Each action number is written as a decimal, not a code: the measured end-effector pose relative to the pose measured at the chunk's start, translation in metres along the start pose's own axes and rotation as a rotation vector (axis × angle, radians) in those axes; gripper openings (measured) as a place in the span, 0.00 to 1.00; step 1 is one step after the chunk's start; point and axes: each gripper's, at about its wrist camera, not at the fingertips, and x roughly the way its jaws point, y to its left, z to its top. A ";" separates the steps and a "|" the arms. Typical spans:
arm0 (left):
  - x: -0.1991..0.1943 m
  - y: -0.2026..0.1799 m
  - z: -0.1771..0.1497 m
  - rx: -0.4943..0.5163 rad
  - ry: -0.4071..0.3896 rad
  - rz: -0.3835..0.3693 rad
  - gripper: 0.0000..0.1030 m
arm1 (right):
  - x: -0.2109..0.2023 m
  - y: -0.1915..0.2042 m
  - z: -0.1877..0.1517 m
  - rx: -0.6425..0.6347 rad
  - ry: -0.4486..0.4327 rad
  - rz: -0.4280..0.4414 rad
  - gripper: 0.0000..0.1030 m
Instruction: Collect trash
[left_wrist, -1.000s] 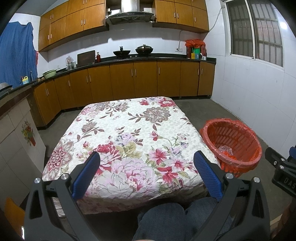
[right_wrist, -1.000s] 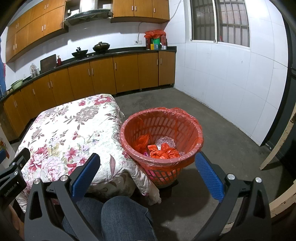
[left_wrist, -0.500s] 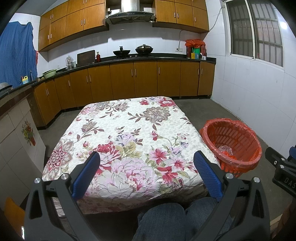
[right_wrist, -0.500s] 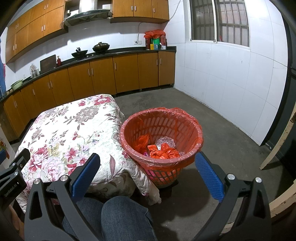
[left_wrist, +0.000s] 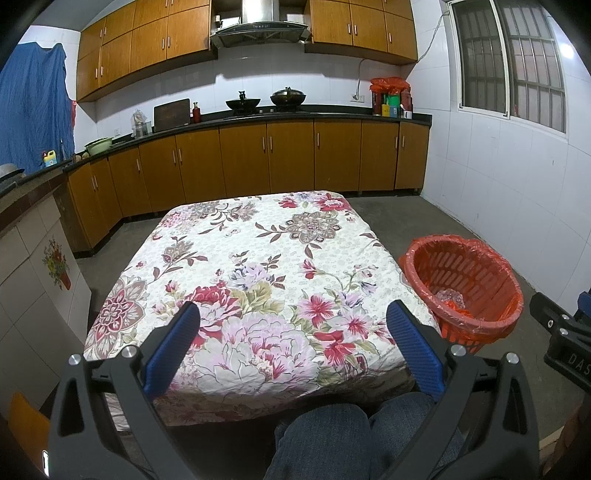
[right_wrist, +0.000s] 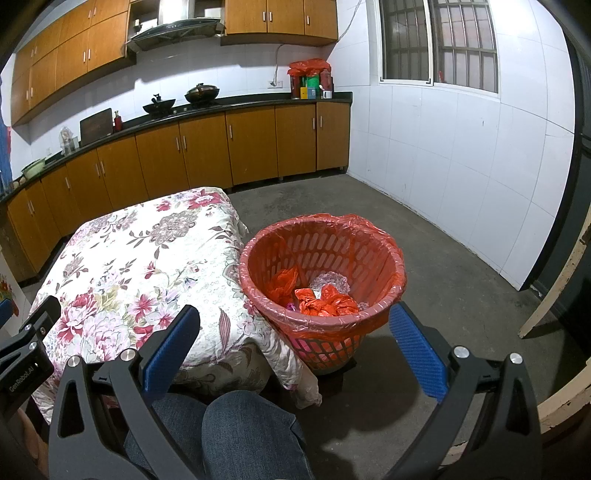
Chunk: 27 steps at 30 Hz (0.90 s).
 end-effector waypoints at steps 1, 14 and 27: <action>0.000 0.000 0.000 0.000 0.000 0.000 0.96 | 0.000 0.000 0.000 0.000 0.000 0.000 0.98; 0.001 0.000 0.001 0.000 0.001 0.000 0.96 | 0.001 0.000 0.003 -0.001 0.000 0.001 0.98; -0.001 -0.001 -0.001 -0.002 0.002 -0.002 0.96 | 0.001 0.001 0.004 -0.001 0.001 0.000 0.98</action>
